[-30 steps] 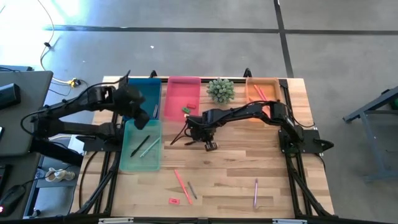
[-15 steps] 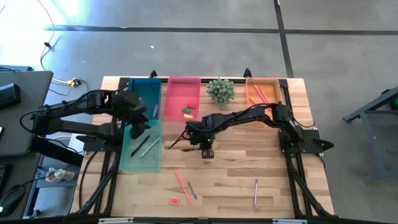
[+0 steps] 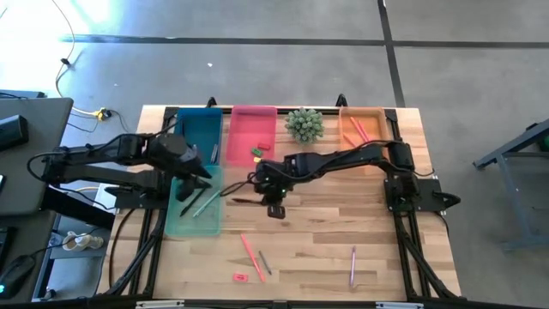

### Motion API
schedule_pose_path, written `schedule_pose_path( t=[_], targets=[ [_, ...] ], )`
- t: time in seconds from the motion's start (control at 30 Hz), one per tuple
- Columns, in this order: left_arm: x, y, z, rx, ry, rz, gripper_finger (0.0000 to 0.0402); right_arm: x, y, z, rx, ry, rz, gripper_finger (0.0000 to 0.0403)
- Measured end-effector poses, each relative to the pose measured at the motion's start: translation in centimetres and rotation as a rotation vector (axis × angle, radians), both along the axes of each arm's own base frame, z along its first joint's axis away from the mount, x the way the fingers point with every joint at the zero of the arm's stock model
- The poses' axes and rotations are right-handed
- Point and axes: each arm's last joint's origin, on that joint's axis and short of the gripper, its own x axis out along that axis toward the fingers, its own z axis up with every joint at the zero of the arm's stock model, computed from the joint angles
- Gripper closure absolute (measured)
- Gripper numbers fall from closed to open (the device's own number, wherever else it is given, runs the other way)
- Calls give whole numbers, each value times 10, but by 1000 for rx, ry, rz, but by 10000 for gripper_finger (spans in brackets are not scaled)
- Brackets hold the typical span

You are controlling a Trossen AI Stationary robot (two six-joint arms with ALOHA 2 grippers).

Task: Sort crayons/erasers/pens/pencils in bins
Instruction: Put the black pen into the light blue bin

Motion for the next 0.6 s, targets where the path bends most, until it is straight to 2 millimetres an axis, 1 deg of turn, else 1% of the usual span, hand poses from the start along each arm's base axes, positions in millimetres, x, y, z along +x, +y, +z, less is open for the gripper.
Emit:
schedule_pose_path(
  t=[0.17, 0.33, 0.47, 0.6],
  targets=[
    [4, -3, -12, 14, -82, -25, 241, 0, 0, 18, 6, -98, -4, 396],
    [3, -6, -20, 6, -104, -58, 241, -1, 0, 38, -10, -194, -20, 396],
    [5, -8, -18, 10, -129, -71, 241, 2, -2, 51, -2, -295, -31, 396],
    [11, -8, -10, 30, -235, -80, 241, 7, -6, 59, 22, -378, -60, 396]
  ],
)
